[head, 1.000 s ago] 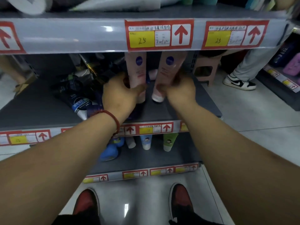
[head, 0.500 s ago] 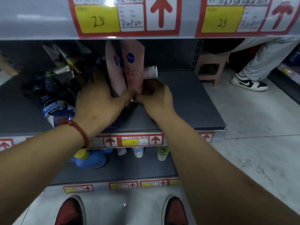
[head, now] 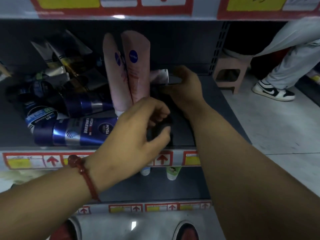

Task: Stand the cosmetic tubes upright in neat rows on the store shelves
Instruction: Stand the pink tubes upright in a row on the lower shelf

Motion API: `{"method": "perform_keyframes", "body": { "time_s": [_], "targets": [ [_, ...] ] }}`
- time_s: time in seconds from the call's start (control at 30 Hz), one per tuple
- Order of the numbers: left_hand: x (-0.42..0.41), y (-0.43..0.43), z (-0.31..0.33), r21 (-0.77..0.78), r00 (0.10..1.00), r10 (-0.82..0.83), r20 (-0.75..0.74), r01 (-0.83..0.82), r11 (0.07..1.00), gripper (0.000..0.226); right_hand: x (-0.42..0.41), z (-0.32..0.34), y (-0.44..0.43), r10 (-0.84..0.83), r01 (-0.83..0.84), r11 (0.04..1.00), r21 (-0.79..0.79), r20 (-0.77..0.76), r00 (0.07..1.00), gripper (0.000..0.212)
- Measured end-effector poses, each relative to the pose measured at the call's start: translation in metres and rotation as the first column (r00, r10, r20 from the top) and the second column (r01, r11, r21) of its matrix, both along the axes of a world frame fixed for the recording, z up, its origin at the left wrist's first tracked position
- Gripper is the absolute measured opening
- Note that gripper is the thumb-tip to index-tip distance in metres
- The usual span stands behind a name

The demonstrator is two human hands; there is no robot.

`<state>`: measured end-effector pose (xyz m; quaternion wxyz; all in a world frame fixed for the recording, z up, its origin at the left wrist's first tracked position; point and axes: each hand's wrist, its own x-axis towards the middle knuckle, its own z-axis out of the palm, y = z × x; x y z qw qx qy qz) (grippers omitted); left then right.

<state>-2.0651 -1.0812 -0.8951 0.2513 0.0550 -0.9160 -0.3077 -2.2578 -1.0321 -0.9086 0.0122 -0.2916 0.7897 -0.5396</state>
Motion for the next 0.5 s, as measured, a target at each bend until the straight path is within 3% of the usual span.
{"method": "perform_keyframes", "body": {
  "time_s": [0.1,0.2,0.27,0.43,0.5],
  "targets": [
    [-0.020,-0.003,-0.006,0.046,0.994,0.078,0.076,-0.081,0.996,0.041,-0.015,-0.004,-0.019,0.046,-0.044,0.995,0.085,-0.020,0.999,0.022],
    [-0.034,0.000,-0.007,0.132,0.970,0.162,0.180,-0.187,0.973,0.053,-0.025,-0.006,-0.033,0.037,-0.027,0.989,0.145,-0.069,0.997,0.032],
    [-0.035,0.002,-0.009,0.174,0.960,0.173,0.220,-0.213,0.961,0.056,-0.030,-0.006,-0.033,0.004,0.005,0.994,0.106,-0.080,0.997,0.030],
    [-0.042,0.006,-0.001,0.273,0.950,0.155,0.271,-0.231,0.934,0.054,-0.037,0.000,-0.013,0.049,-0.045,0.979,0.197,-0.016,0.999,0.012],
    [-0.052,0.014,0.009,0.374,0.942,0.150,0.302,-0.262,0.890,0.039,-0.036,0.010,0.004,0.076,-0.072,0.968,0.242,-0.005,0.997,0.024]
  ]
}}
